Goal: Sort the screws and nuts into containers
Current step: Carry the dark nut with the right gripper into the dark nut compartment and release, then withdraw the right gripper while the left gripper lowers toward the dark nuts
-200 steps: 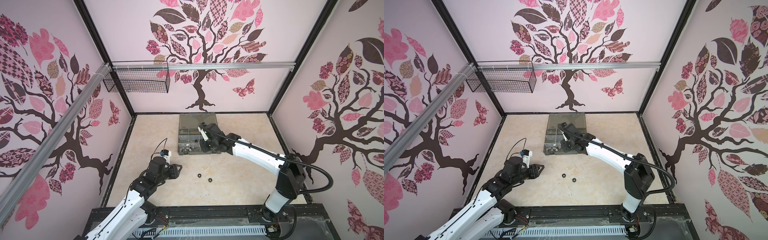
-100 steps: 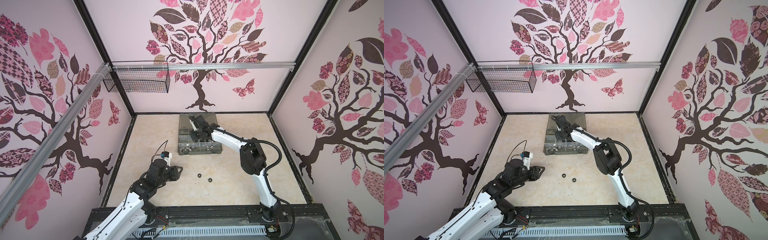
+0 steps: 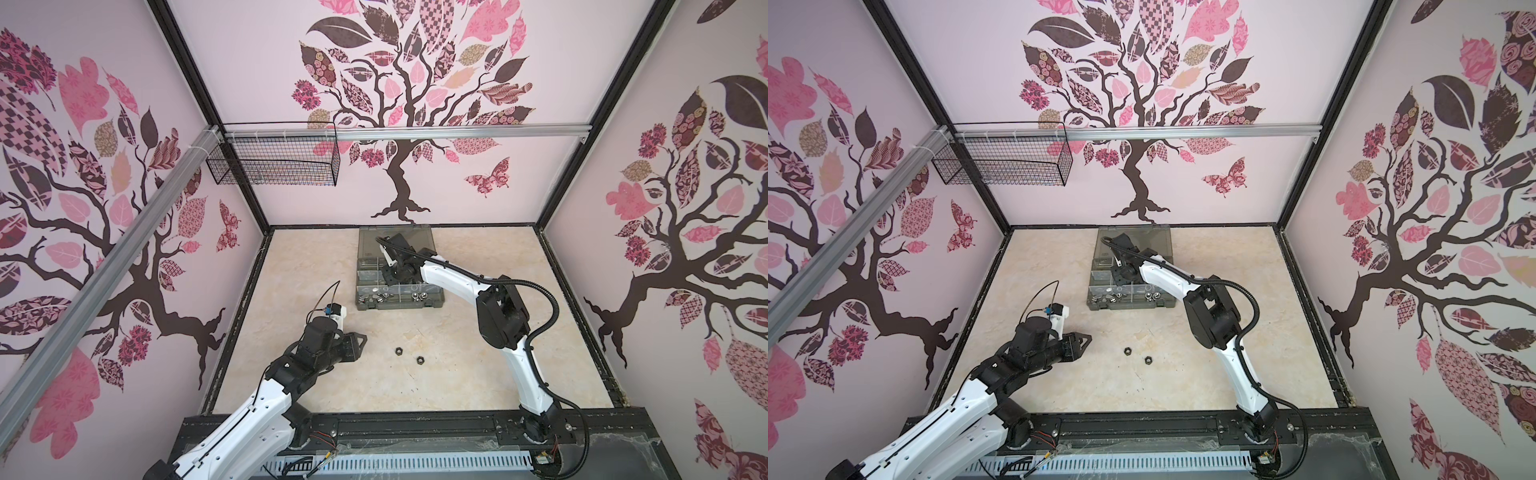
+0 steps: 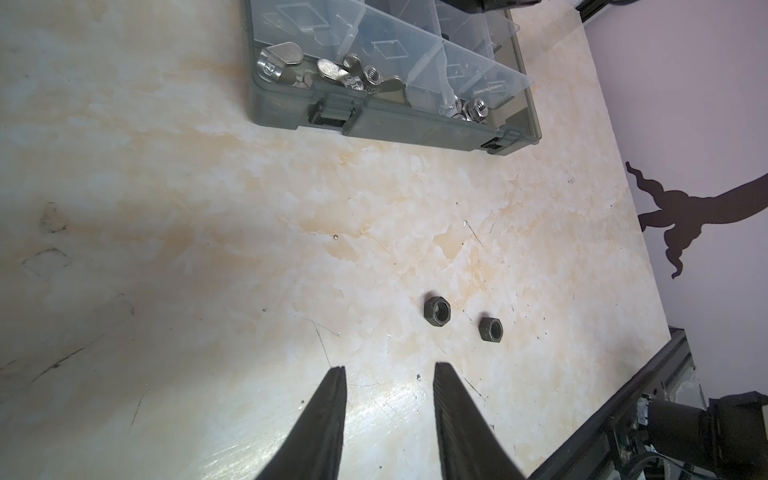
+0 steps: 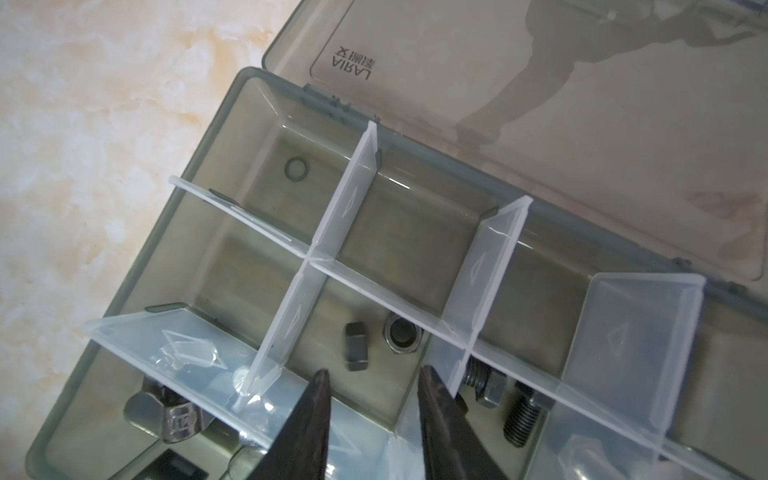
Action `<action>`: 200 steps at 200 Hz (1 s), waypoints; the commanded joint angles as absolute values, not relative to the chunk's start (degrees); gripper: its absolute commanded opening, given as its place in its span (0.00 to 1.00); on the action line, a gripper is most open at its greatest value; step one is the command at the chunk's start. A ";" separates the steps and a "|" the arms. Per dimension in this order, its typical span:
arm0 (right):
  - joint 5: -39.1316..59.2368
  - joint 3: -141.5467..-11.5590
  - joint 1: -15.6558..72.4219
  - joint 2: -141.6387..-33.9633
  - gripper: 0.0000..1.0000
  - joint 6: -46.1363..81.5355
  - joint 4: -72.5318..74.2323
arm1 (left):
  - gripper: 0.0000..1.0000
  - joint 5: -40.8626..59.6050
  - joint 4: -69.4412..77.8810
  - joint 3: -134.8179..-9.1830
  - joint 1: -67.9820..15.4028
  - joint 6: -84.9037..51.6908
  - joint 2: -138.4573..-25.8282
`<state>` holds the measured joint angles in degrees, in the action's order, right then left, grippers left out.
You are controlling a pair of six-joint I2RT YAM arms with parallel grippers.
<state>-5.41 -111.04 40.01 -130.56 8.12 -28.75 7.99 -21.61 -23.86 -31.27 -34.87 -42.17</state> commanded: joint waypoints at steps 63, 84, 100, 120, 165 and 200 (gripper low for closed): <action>-7.12 -106.19 39.76 -116.62 0.44 7.12 -28.46 | 0.38 7.29 -19.89 -24.54 -32.97 -32.12 -44.95; -6.88 -95.26 39.64 -107.60 0.44 7.94 -24.03 | 0.39 7.38 -19.46 -25.32 -33.47 -31.10 -47.60; -6.90 -85.15 39.40 -99.80 0.45 9.21 -20.47 | 0.39 7.25 -19.60 -26.32 -33.81 -30.15 -50.10; -6.65 -72.77 39.04 -91.02 0.46 11.32 -17.39 | 0.39 6.97 -19.21 -27.28 -34.26 -29.48 -53.14; -7.00 -51.21 38.76 -76.11 0.47 17.50 -16.44 | 0.39 4.13 -17.90 -30.99 -38.89 -27.63 -61.29; -6.97 -41.62 38.68 -68.35 0.48 22.06 -16.20 | 0.40 1.70 -17.66 -36.23 -44.11 -26.49 -70.95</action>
